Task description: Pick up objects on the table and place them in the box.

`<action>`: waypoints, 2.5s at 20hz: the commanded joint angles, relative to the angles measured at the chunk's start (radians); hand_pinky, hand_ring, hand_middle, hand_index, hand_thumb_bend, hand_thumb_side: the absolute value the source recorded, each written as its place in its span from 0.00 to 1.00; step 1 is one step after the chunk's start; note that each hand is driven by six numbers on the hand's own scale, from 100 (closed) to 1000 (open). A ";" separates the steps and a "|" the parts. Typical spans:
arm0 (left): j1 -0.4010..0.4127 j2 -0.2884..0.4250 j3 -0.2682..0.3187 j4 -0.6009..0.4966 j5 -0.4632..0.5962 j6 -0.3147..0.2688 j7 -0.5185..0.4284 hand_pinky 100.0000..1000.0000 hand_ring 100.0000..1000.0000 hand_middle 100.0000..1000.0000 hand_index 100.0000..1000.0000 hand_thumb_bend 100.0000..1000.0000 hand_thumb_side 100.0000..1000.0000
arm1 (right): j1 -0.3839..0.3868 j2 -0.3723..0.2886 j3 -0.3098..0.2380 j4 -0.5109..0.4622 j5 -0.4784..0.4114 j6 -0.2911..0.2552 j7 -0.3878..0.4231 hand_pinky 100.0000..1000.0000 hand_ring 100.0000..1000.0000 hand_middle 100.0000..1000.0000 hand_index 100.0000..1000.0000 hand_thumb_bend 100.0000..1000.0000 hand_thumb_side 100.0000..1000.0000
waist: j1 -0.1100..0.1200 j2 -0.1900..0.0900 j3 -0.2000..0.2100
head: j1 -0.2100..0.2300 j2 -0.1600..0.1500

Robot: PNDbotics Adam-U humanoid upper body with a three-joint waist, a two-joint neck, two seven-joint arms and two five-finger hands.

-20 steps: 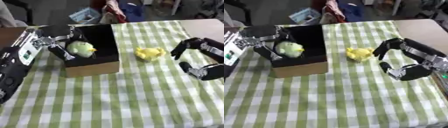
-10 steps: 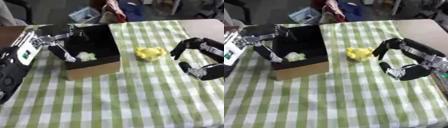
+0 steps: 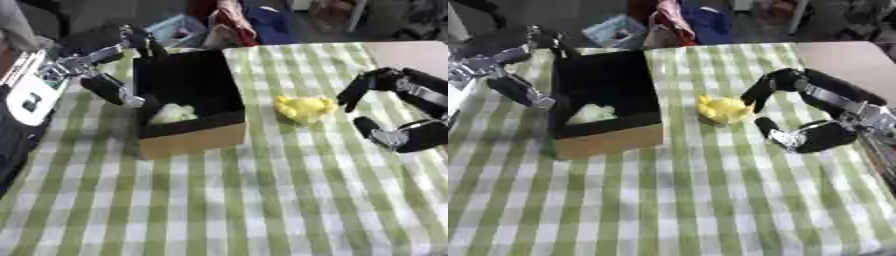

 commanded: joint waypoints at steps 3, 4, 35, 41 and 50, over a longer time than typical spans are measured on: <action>0.082 0.063 0.072 -0.149 0.088 0.043 0.086 0.59 0.48 0.54 0.76 0.32 0.20 | -0.061 -0.067 0.014 0.075 0.034 -0.017 0.001 0.71 0.60 0.65 0.79 0.00 0.26 | -0.002 -0.021 0.029 | -0.023 -0.004; 0.106 0.069 0.082 -0.166 0.103 0.051 0.102 0.59 0.47 0.53 0.76 0.32 0.20 | -0.071 -0.069 0.017 0.096 0.042 -0.020 0.003 0.71 0.60 0.66 0.79 0.00 0.27 | -0.003 -0.020 0.036 | -0.028 -0.004; 0.488 0.041 0.242 -0.584 0.503 0.329 -0.053 0.57 0.45 0.51 0.74 0.19 0.32 | -0.217 0.152 -0.079 0.615 0.524 -0.076 -0.150 0.80 0.79 0.82 0.89 0.32 0.50 | -0.002 -0.022 0.100 | -0.070 0.009; 0.488 0.034 0.240 -0.586 0.502 0.329 -0.059 0.57 0.45 0.51 0.74 0.19 0.33 | -0.241 0.193 -0.101 0.690 0.634 -0.061 -0.219 0.79 0.78 0.81 0.88 0.32 0.50 | -0.002 -0.019 0.115 | -0.077 0.010; 0.495 0.029 0.242 -0.591 0.496 0.327 -0.062 0.57 0.45 0.51 0.74 0.19 0.33 | -0.242 0.212 -0.144 0.786 0.775 -0.041 -0.303 0.77 0.75 0.78 0.86 0.30 0.50 | 0.000 -0.015 0.128 | -0.083 0.011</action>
